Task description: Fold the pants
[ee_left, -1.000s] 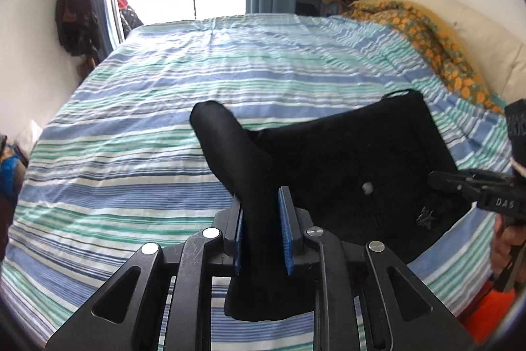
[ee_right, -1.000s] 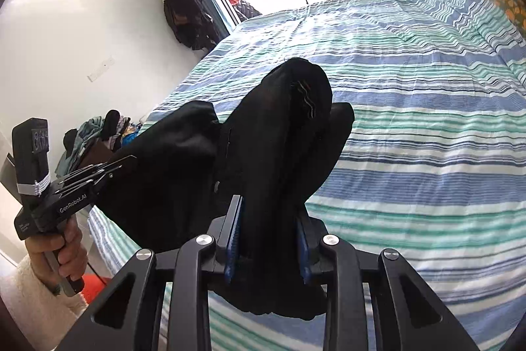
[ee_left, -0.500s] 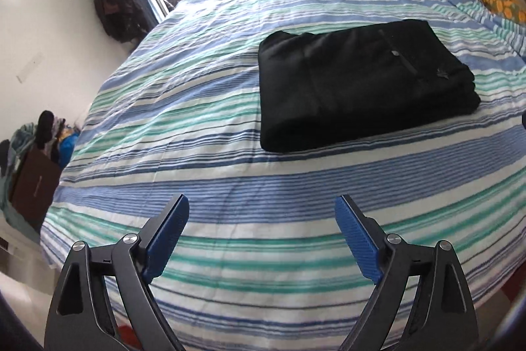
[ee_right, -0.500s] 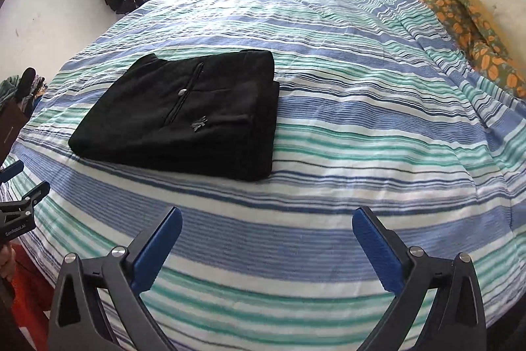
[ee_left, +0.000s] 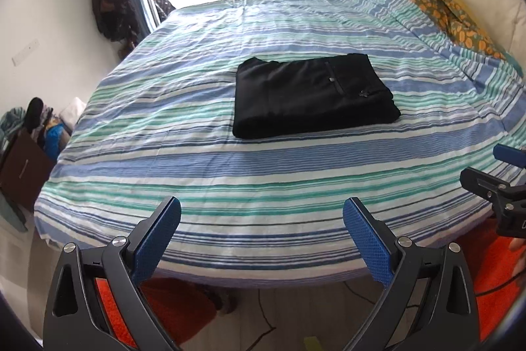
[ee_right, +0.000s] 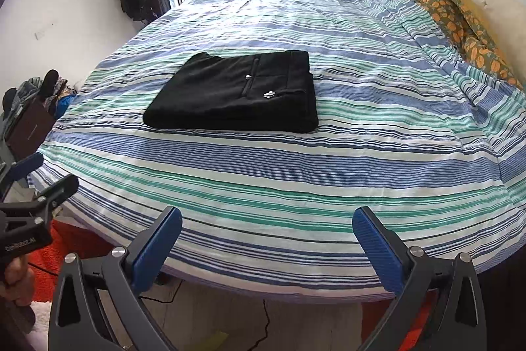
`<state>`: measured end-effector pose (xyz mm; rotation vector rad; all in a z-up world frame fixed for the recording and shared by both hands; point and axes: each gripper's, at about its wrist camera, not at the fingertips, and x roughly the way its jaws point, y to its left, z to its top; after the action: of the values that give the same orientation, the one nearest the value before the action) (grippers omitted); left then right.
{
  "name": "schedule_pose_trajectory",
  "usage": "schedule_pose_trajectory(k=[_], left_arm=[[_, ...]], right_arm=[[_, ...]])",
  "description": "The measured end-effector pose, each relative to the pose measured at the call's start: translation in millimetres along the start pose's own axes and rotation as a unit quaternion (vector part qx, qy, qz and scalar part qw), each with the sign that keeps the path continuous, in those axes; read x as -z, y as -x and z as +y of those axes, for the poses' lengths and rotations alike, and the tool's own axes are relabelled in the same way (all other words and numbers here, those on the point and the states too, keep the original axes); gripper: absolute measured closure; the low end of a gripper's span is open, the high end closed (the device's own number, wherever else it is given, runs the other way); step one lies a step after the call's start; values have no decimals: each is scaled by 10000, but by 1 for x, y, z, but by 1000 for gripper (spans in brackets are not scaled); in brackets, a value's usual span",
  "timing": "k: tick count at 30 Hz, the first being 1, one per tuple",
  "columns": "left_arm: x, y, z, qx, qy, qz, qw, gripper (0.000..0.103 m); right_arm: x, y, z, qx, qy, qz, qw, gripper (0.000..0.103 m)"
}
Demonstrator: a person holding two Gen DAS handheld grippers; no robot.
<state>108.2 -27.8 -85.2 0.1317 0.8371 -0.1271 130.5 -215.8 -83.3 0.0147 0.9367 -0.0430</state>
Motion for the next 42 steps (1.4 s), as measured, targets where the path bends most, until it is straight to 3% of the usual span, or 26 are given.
schedule_pose_trajectory(k=[17, 29, 42], left_arm=[[20, 51, 4, -41, 67, 176, 9998, 1], [16, 67, -2, -146, -41, 25, 9999, 1], [15, 69, 3, -146, 49, 74, 9999, 1]], right_arm=[[10, 62, 45, -141, 446, -14, 9989, 1], [17, 67, 41, 69, 490, 28, 9988, 1], [16, 82, 52, 1, 509, 70, 9987, 1]])
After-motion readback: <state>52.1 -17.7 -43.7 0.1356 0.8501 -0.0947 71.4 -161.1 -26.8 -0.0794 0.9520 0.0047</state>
